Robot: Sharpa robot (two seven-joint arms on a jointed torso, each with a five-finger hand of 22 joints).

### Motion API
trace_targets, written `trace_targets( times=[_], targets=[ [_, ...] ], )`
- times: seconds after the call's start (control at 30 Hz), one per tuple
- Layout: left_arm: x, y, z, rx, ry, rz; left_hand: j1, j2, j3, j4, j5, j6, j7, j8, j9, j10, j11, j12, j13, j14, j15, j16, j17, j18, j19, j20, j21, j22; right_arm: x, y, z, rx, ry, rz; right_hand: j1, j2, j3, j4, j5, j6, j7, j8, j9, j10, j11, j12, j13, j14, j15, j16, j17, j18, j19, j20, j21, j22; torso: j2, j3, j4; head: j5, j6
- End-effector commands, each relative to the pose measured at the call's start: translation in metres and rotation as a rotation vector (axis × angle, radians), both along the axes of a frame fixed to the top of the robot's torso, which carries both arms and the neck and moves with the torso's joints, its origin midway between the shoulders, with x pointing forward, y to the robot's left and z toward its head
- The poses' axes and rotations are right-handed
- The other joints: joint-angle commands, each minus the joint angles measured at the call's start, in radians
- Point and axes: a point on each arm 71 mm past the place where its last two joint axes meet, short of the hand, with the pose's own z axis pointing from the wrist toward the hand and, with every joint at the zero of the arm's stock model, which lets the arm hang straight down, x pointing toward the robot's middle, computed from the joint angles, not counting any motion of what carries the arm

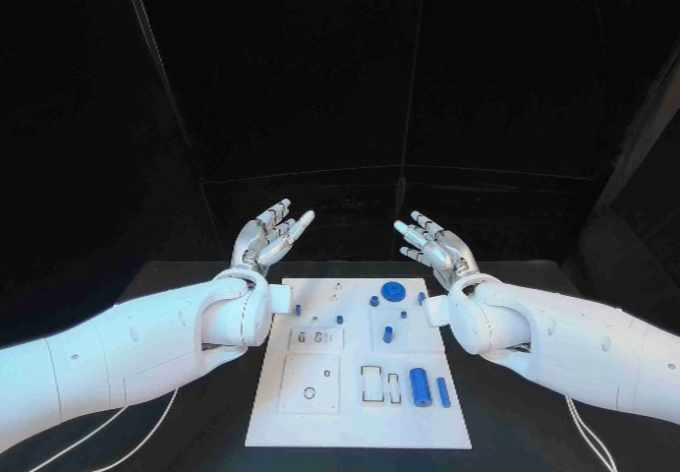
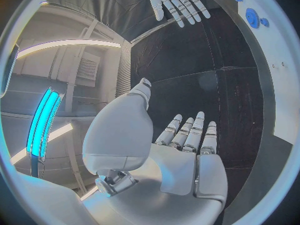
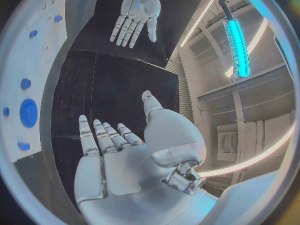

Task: Assemble the parts on the task board

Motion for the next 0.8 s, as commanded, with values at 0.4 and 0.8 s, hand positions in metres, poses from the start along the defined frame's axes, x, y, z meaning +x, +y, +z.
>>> trace_targets(
  times=[0.4,0.8],
  targets=[
    [0.000,0.015,0.006,-0.032,-0.055,-0.021,0.038,0.053,0.015,-0.008,0.005,0.172,0.111,0.035,0.020,0.274,0.062,0.054,0.028,0.340,0.034,0.089,0.045,-0.006,0.221,0.016,0.073,0.041,0.014,-0.012,0.002,-0.274,-0.151,0.133,0.245,-0.016,0.042,-0.194,-0.015,0.569,0.129,0.117,0.055,0.692,-0.014,0.125,0.042,0.663,-0.030,0.104,0.037,0.115,0.408,0.004,0.195,0.073,0.012,0.0011,-0.0061,0.002,-0.005],
    [-0.009,0.021,0.012,-0.052,-0.056,-0.084,0.085,0.087,-0.016,-0.083,0.004,0.579,0.080,0.134,0.053,0.727,0.003,0.157,0.049,0.669,-0.049,0.203,0.090,0.028,0.706,-0.026,0.256,0.114,0.015,-0.019,0.019,-0.527,-0.314,0.205,0.282,-0.027,0.081,-0.222,0.022,0.825,0.081,0.131,0.051,0.915,-0.074,0.111,0.040,0.897,-0.108,0.127,0.046,0.122,0.578,-0.063,0.306,0.107,0.044,0.0031,-0.0037,-0.006,0.000]
  ],
)
